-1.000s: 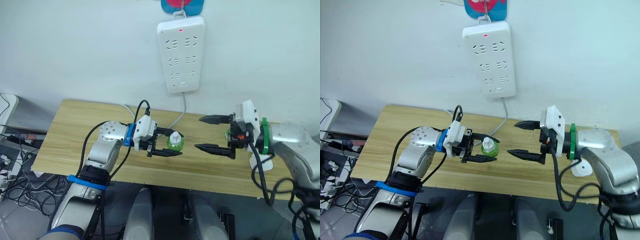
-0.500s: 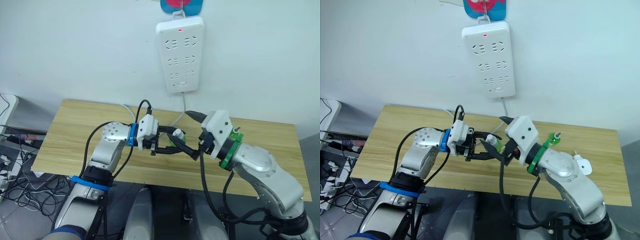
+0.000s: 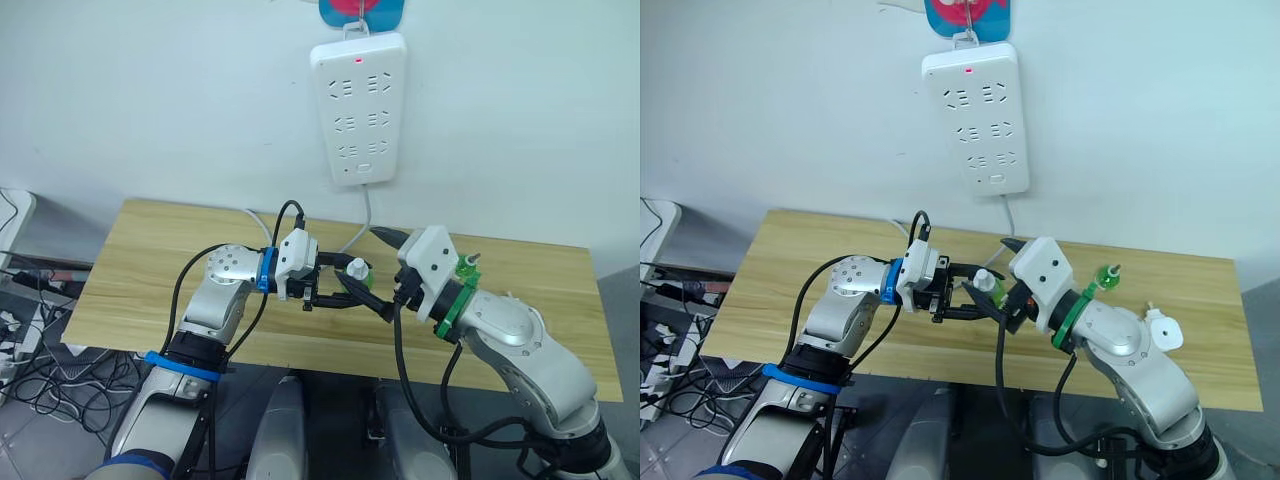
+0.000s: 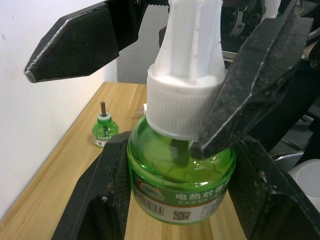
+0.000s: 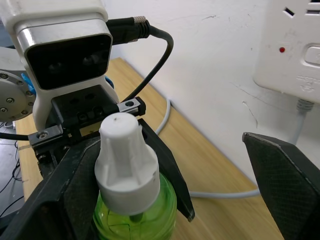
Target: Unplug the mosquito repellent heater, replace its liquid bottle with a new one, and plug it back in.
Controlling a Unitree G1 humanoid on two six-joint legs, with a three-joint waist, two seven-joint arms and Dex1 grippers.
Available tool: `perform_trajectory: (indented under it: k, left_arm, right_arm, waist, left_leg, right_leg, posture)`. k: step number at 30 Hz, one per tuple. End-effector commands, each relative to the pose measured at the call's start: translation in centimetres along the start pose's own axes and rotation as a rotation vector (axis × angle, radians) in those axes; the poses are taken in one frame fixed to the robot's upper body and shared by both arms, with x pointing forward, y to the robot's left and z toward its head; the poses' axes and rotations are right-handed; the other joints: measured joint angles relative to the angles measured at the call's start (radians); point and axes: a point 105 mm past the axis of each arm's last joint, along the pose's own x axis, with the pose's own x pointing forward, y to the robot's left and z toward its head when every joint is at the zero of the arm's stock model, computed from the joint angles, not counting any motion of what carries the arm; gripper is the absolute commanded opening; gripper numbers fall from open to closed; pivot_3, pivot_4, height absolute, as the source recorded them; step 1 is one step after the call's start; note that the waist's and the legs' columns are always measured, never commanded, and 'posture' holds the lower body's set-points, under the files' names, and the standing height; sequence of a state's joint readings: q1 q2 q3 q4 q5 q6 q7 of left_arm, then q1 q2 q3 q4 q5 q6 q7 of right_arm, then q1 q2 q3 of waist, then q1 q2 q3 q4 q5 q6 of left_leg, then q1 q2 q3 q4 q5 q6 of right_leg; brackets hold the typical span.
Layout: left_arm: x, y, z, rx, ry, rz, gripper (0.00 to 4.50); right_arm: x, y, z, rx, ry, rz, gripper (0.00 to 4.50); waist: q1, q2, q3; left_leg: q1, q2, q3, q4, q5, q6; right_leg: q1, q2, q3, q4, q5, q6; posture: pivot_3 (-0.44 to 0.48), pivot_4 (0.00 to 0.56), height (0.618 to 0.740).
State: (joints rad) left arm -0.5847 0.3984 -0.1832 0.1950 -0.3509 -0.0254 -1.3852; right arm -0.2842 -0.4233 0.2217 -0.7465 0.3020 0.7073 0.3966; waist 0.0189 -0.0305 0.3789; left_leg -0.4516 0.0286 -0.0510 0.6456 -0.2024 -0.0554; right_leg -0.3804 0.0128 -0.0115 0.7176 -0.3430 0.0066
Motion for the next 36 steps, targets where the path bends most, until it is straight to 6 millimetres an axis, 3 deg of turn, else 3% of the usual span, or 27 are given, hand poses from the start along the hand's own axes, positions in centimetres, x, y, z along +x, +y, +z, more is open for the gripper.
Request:
perform_trajectory:
  k: [1,15,24,31,36]
  left_arm:
    - [0.1,-0.1,0.6,0.027,-0.018,-0.015,2.27]
    - [-0.1,-0.2,0.6,0.024,-0.016,-0.023,2.27]
    - [0.0,-0.3,0.7,0.024,-0.016,-0.027,2.27]
    - [0.1,-0.3,0.7,0.026,-0.02,-0.03,2.27]
    - [0.1,-0.3,0.7,0.027,-0.019,-0.031,2.27]
  right_arm:
    - [-1.6,-1.0,0.8,-0.026,-0.03,-0.044,4.47]
    - [-4.3,0.1,0.6,0.012,-0.002,0.063,4.47]
    - [-1.7,2.3,1.8,0.047,-0.09,0.13,4.47]
    - [0.6,1.6,2.0,0.026,-0.114,0.057,4.47]
    - [0.4,0.9,1.6,0.016,-0.103,0.023,4.47]
  waist:
    - [0.0,0.0,0.0]
    - [-0.001,0.0,0.0]
    - [-0.014,0.0,0.0]
    - [-0.019,0.0,0.0]
    - [-0.018,0.0,0.0]
  left_leg:
    - [0.0,0.0,0.0,0.0,0.0,0.0]
    - [0.0,0.0,0.001,0.0,0.0,0.0]
    - [0.0,0.0,0.0,0.0,0.0,0.0]
    - [0.0,0.0,0.0,0.0,0.0,0.0]
    - [0.0,0.0,0.0,0.0,0.0,0.0]
  right_leg:
    - [0.0,0.0,0.0,0.0,0.0,0.0]
    - [0.0,0.0,0.0,0.0,0.0,0.0]
    - [0.0,0.0,0.0,0.0,0.0,0.0]
    - [0.0,0.0,0.0,0.0,0.0,0.0]
    - [0.0,0.0,0.0,0.0,0.0,0.0]
  posture:
    - [0.069,0.352,0.74]
    - [0.058,0.359,0.74]
    - [0.065,0.359,0.74]
    - [0.067,0.348,0.74]
    - [0.068,0.352,0.74]
